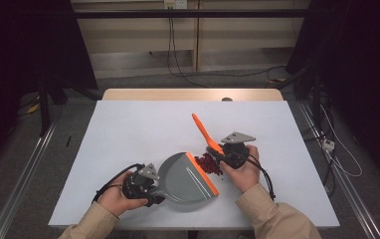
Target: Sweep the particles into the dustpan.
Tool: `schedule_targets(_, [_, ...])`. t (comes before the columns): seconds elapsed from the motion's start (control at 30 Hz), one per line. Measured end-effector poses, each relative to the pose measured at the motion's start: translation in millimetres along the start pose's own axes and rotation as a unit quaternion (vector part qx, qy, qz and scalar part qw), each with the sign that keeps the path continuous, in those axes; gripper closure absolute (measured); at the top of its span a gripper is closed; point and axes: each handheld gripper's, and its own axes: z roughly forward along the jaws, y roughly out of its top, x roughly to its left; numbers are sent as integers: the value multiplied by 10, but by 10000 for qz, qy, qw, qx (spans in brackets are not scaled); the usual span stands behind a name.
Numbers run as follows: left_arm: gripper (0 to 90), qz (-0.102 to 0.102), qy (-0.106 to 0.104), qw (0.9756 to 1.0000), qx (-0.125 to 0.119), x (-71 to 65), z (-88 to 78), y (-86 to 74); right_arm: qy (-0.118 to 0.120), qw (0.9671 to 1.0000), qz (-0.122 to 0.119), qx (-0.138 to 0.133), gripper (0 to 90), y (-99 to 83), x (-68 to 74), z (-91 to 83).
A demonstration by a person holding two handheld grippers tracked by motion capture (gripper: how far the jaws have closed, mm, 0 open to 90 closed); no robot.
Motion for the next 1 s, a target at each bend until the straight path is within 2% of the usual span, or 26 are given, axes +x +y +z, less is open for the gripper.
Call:
schedule_targets(0.03, [627, -20, 16, 10000, 28, -6, 8, 12, -13, 10000, -11, 3, 704, -1, 12, -1])
schedule_targets(0.07, [627, 72, 25, 9999, 124, 1, 6, 25, 4, 10000, 28, -9, 704, -3, 25, -2])
schedule_targets(0.13, [627, -54, 1, 10000, 42, -16, 31, 43, -16, 10000, 31, -28, 704, -10, 47, -2])
schedule_targets(0.17, [627, 3, 34, 9999, 98, -11, 37, 53, -20, 10000, 56, -45, 704, -13, 59, -2])
schedule_targets(0.2, [627, -76, 10, 9999, 67, -20, 49, 59, -15, 9999, 99, -48, 704, -16, 70, -5])
schedule_targets(0.23, [627, 22, 11, 9999, 143, -6, 49, 69, 15, 9999, 141, -57, 704, -17, 78, -7])
schedule_targets(0.3, [627, -93, 33, 9999, 97, -20, 69, 73, 94, 9996, 265, -94, 705, -19, 93, -7])
schedule_targets(0.33, [628, -24, 14, 9999, 162, -6, 69, 79, 87, 9995, 277, -112, 704, -19, 109, -5])
schedule_targets(0.47, [628, -116, -9, 9999, 127, -7, 79, 85, 114, 9995, 253, -137, 704, -14, 170, 14])
schedule_targets(0.53, [628, -54, 3, 9998, 177, 3, 76, 89, 95, 9995, 251, -147, 704, -12, 203, 20])
schedule_targets(0.67, [627, -91, -10, 9998, 148, 2, 80, 89, 108, 9995, 227, -202, 703, -10, 270, 42])
schedule_targets(0.7, [628, -156, -12, 9998, 99, -6, 86, 87, 101, 9995, 204, -216, 703, -10, 293, 49])
schedule_targets(0.73, [628, -124, -11, 9998, 127, -1, 83, 88, 83, 9995, 188, -225, 703, -10, 308, 52])
schedule_targets(0.77, [628, -363, -26, 9993, -45, -29, 101, 83, 92, 9996, 172, -224, 702, -10, 326, 55])
schedule_targets(0.83, [628, -220, -20, 9997, 58, -12, 92, 87, 121, 9995, 157, -238, 702, -12, 357, 59])
schedule_targets(0.93, [628, -295, -33, 9996, 28, -17, 94, 86, 131, 9995, 124, -259, 702, -11, 401, 65])
schedule_targets(1.0, [628, -194, -40, 9997, 105, 1, 83, 87, 183, 9994, 113, -283, 702, -7, 432, 71])
